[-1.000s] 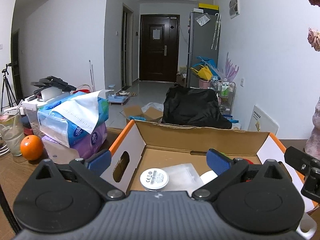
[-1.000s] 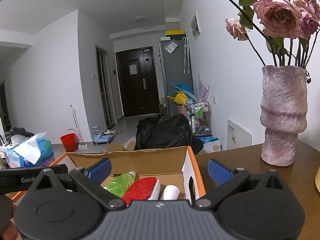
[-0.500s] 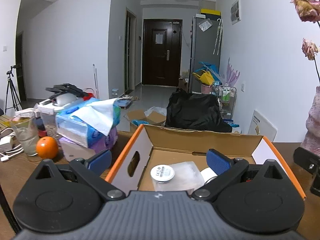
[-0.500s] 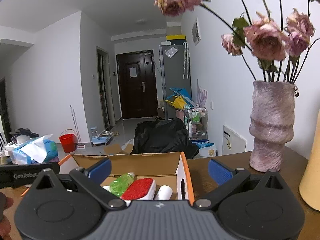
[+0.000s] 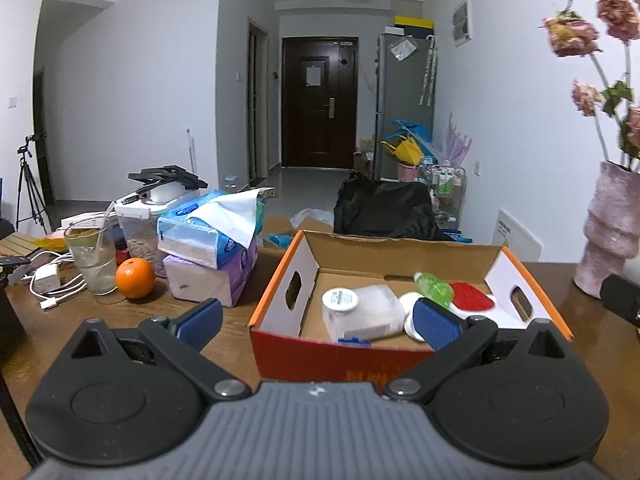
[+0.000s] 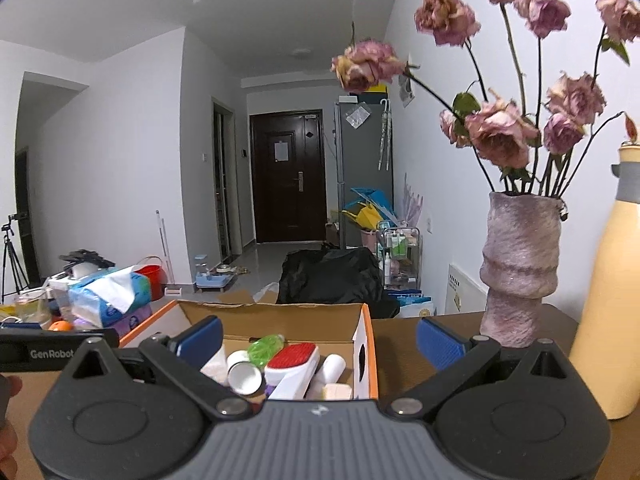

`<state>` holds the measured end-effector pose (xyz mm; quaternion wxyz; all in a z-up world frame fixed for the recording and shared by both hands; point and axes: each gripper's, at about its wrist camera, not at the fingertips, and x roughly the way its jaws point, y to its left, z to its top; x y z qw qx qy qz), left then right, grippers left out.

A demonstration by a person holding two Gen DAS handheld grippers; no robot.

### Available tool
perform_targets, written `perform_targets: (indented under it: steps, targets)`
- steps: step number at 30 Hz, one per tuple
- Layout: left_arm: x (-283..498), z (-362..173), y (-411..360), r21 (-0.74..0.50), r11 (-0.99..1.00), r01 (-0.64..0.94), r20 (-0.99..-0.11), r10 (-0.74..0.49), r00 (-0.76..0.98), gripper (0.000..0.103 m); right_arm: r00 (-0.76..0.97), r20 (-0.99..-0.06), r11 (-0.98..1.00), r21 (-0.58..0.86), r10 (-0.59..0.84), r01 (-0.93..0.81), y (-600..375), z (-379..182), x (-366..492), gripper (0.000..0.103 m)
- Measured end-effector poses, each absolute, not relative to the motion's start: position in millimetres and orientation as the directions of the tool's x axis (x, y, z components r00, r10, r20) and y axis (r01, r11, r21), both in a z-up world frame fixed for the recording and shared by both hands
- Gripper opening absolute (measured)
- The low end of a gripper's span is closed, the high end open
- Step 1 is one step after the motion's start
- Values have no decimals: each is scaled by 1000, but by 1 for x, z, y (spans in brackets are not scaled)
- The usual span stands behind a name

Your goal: Organize rigid objects

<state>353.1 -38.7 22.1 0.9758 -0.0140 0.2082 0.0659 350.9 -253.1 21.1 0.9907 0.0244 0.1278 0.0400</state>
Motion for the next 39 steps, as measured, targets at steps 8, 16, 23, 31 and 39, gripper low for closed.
perform_targets:
  steps: [8, 16, 23, 31, 39]
  targets:
    - [284, 37, -41, 18, 996, -92, -399, 92, 912, 103, 965, -248, 996, 45, 87, -78, -255, 34, 292, 103]
    - [207, 42, -43, 35, 997, -62, -399, 71, 914, 103, 962, -258, 996, 50, 84, -74, -257, 38, 220, 103]
    - [148, 39, -42, 41, 997, -58, -404, 70, 912, 103, 958, -279, 997, 56, 75, -62, -259, 31, 158, 103]
    - [94, 33, -43, 41, 998, -45, -412, 58, 909, 103, 956, -283, 996, 57, 80, -67, -256, 26, 101, 103]
    - [71, 33, -43, 39, 998, -44, -404, 56, 913, 103, 956, -282, 996, 51, 79, -67, -256, 24, 72, 103]
